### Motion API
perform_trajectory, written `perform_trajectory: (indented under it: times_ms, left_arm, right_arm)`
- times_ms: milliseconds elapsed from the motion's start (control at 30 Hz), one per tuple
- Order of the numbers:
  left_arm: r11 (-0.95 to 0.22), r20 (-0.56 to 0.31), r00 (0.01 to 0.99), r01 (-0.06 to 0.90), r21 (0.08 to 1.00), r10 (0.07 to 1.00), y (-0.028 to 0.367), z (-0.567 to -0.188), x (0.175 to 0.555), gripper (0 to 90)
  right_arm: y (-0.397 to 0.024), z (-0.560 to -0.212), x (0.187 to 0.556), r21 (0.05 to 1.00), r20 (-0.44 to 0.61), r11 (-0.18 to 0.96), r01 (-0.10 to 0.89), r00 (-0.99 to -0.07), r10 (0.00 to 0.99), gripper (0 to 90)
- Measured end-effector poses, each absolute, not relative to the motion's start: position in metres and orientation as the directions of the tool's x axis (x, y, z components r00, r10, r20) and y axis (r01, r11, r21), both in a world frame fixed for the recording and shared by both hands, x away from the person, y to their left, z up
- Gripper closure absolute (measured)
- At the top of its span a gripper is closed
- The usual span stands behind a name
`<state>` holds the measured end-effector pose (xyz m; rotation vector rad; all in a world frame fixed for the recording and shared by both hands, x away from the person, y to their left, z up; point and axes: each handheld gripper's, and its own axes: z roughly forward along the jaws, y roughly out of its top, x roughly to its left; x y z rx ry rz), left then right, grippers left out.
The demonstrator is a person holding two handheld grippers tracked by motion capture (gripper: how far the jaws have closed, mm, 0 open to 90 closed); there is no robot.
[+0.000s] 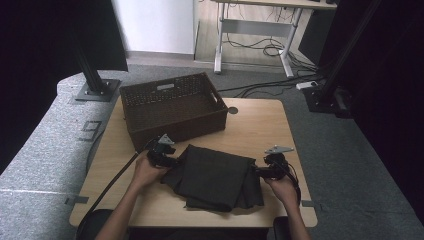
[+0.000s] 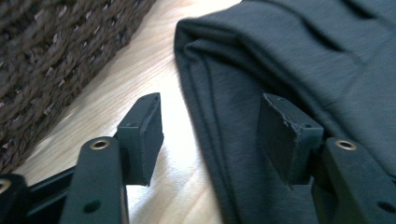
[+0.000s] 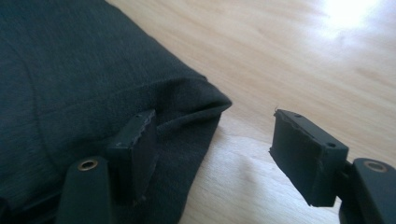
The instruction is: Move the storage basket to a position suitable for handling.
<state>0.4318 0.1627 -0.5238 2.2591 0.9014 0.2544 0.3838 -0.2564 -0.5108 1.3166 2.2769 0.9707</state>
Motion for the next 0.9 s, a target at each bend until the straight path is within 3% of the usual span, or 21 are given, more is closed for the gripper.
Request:
perform_trajectory:
  times_ms: [200,233,300,433,500,633,900]
  left_arm:
    - [-0.573,-0.037,0.769,0.507,0.643,0.638,0.156,-0.534,0.429,55.8]
    - [-0.57,-0.045,0.773,0.504,0.649,0.633,0.154,-0.535,0.428,62.2]
    - [-0.571,-0.045,0.775,0.503,0.648,0.631,0.154,-0.535,0.427,64.4]
    - [-0.572,-0.043,0.775,0.501,0.649,0.63,0.153,-0.535,0.424,71.6]
    - [-0.564,-0.051,0.771,0.507,0.652,0.634,0.154,-0.536,0.423,73.5]
    - [-0.531,-0.081,0.759,0.522,0.667,0.646,0.158,-0.538,0.418,74.1]
    - [-0.551,-0.064,0.767,0.513,0.659,0.638,0.162,-0.537,0.4,74.1]
  right_arm:
    - [-0.25,-0.53,0.39,0.644,-0.008,0.398,0.653,-0.515,0.857,33.6]
    - [-0.251,-0.535,0.391,0.63,-0.016,0.413,0.658,-0.521,0.854,37.5]
    - [-0.251,-0.536,0.391,0.635,-0.009,0.41,0.655,-0.524,0.852,39.7]
    - [-0.252,-0.537,0.388,0.648,0.038,0.398,0.649,-0.55,0.834,55.9]
    - [-0.252,-0.537,0.388,0.654,0.066,0.386,0.65,-0.558,0.827,66.0]
    - [-0.25,-0.538,0.387,0.655,0.084,0.383,0.652,-0.567,0.82,73.4]
    - [-0.244,-0.537,0.379,0.649,0.082,0.418,0.636,-0.604,0.792,77.0]
